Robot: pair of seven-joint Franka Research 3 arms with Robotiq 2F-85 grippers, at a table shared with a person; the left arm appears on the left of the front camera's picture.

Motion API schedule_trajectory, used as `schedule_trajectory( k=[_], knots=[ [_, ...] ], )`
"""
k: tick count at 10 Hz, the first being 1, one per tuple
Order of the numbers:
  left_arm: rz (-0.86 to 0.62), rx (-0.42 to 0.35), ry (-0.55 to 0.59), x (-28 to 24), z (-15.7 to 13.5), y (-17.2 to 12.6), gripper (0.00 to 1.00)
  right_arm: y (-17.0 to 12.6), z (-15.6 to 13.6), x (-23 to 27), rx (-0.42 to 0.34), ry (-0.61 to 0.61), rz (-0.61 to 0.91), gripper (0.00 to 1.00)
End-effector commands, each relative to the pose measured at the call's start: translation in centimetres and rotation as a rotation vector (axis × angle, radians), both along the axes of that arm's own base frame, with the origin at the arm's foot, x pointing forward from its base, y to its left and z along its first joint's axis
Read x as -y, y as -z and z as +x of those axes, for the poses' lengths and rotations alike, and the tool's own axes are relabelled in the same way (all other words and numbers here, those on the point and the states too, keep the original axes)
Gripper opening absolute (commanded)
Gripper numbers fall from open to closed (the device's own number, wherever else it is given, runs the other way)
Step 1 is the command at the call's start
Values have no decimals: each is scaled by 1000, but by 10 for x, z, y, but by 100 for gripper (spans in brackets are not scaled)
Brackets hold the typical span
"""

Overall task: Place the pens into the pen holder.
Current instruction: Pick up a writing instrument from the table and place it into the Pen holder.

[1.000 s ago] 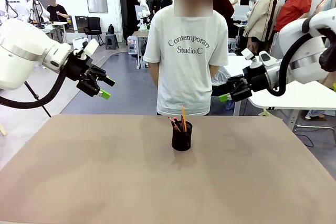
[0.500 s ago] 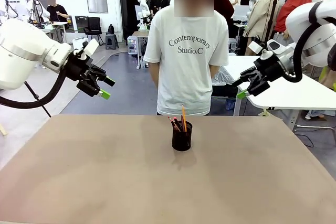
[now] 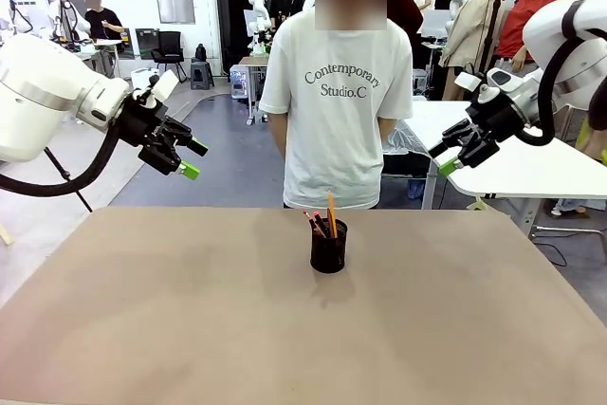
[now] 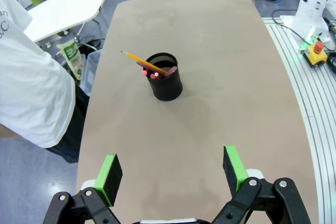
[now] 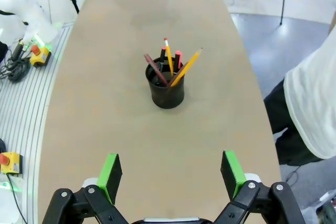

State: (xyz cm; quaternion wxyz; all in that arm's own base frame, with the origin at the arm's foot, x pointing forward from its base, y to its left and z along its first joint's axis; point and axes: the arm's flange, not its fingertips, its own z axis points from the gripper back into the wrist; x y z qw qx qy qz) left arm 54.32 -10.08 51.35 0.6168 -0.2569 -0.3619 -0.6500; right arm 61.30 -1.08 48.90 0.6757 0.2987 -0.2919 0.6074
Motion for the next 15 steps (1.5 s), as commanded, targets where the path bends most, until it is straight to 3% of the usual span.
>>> schedule_trajectory(
  k=[1,15],
  knots=[
    [11,-11,-6,0,-2,-2,100,-4,9,2,-9,35,-1,100],
    [11,-11,-6,0,-2,-2,100,1,2,3,1,6,-1,100]
  ],
)
